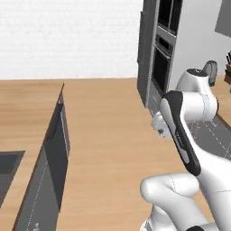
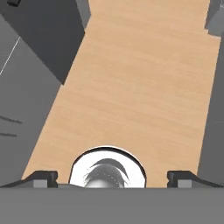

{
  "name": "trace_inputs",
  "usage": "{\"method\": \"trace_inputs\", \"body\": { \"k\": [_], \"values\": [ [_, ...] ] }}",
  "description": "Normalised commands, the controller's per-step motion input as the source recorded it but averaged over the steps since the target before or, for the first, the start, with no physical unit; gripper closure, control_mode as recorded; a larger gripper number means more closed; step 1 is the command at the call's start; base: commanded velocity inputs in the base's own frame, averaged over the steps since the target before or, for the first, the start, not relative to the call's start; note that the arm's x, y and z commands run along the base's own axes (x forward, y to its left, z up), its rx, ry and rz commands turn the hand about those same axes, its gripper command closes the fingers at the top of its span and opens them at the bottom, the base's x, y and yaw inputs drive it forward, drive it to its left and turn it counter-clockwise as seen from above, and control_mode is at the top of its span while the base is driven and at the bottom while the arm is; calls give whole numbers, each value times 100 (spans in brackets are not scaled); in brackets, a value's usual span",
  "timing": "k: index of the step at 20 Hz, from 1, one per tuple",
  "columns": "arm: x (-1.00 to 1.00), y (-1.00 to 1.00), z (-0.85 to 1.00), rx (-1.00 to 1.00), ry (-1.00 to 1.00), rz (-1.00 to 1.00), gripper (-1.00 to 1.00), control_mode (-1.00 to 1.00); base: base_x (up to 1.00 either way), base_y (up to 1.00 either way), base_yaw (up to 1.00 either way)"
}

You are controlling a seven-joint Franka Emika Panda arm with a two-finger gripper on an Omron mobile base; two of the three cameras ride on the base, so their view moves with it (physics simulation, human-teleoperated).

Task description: Navigate to the stand mixer.

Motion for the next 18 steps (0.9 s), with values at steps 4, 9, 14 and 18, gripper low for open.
{"method": "trace_inputs", "body": {
  "k": [4, 9, 14, 18],
  "values": [
    [0, 0, 0, 0, 0, 0, -100, 100, -19, 0, 69],
    [0, 0, 0, 0, 0, 0, -100, 100, -2, 0, 68],
    [0, 0, 0, 0, 0, 0, -100, 100, -1, 0, 67],
    [0, 0, 0, 0, 0, 0, -100, 100, -8, 11, 69]
  ]
}}
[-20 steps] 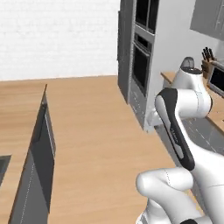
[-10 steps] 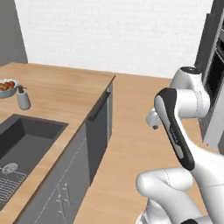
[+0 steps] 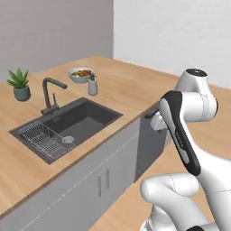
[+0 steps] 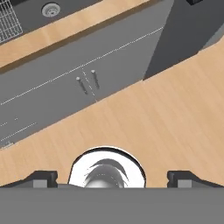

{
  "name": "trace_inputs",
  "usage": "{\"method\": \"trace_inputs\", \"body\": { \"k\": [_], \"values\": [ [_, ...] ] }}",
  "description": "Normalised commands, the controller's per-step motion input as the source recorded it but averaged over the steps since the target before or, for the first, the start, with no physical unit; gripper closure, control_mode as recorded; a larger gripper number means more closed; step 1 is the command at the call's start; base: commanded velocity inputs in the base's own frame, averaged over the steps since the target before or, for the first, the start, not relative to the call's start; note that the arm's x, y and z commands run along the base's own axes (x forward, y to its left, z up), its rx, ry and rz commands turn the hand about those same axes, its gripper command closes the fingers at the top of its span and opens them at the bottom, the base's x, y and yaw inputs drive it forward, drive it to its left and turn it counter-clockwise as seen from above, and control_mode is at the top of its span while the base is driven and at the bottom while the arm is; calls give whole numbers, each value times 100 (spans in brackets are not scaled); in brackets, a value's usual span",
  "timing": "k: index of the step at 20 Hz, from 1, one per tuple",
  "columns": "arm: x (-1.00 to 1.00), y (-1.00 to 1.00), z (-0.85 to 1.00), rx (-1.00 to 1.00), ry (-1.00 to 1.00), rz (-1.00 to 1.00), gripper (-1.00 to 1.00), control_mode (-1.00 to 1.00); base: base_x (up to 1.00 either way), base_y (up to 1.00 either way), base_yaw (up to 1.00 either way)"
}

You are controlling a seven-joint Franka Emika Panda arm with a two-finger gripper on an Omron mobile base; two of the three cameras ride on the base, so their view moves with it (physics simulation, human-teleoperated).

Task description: Navigate to the stand mixer.

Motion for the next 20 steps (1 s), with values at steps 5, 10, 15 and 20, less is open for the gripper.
{"method": "trace_inputs", "body": {
  "k": [5, 10, 15, 20],
  "values": [
    [0, 0, 0, 0, 0, 0, -100, 100, 0, 49, 65],
    [0, 0, 0, 0, 0, 0, -100, 100, 0, 89, 59],
    [0, 0, 0, 0, 0, 0, -100, 100, 1, 100, 49],
    [0, 0, 0, 0, 0, 0, -100, 100, 23, 100, 30]
  ]
}}
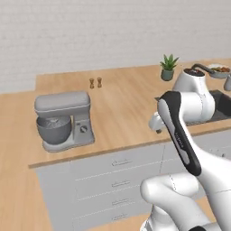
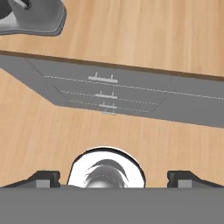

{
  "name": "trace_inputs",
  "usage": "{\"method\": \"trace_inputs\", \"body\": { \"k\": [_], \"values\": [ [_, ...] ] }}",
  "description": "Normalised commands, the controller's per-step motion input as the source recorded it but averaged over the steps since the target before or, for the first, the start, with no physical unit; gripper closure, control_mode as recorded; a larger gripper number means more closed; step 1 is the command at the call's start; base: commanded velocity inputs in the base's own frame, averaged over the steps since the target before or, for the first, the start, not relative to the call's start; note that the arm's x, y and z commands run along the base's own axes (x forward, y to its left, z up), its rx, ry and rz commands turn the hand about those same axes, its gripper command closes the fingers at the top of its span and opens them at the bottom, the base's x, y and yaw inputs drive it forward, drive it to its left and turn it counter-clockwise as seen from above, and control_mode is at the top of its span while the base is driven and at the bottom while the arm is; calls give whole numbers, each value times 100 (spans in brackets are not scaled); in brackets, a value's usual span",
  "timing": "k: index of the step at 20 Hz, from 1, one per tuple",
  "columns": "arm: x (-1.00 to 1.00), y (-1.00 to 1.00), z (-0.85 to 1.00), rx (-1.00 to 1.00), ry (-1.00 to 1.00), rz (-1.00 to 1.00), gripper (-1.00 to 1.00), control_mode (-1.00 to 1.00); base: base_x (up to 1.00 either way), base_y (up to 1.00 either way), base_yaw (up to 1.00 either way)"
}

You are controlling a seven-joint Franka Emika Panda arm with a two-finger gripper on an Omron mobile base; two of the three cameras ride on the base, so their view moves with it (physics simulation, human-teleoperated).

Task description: Navigate to the stand mixer.

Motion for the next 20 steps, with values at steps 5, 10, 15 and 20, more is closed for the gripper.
{"method": "trace_inputs", "body": {
  "k": [5, 10, 15, 20],
  "values": [
    [0, 0, 0, 0, 0, 0, -100, 100, 58, 97, 7],
    [0, 0, 0, 0, 0, 0, -100, 100, 25, 80, 0],
    [0, 0, 0, 0, 0, 0, -100, 100, 0, 67, 0],
    [0, 0, 0, 0, 0, 0, -100, 100, 10, 12, 0]
  ]
}}
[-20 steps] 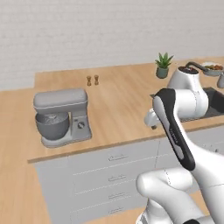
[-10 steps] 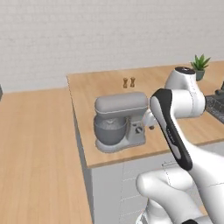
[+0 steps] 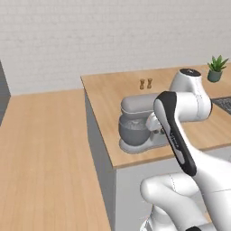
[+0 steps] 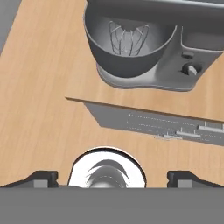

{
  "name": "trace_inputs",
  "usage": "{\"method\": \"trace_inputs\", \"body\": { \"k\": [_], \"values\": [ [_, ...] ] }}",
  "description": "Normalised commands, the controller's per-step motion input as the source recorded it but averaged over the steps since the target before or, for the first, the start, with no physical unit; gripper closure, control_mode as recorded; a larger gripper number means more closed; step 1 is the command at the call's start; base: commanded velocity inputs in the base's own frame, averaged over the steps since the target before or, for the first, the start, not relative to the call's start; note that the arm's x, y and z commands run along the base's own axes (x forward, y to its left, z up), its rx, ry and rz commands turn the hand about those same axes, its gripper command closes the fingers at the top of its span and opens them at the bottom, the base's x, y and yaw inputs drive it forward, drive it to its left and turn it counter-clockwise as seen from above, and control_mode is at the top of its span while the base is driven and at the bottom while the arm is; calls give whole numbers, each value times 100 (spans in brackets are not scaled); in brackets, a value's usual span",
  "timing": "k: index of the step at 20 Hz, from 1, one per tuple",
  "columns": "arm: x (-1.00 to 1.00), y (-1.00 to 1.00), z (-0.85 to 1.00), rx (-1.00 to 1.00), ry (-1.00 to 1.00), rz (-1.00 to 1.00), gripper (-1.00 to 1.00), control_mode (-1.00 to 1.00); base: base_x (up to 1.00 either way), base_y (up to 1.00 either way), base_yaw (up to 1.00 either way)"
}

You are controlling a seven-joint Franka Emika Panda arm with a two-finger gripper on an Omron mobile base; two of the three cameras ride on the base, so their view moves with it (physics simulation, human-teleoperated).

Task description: Navigate to the stand mixer.

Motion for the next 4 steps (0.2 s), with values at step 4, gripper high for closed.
{"method": "trace_inputs", "body": {
  "k": [4],
  "values": [
    [0, 0, 0, 0, 0, 0, -100, 100, 29, -2, 0]
  ]
}}
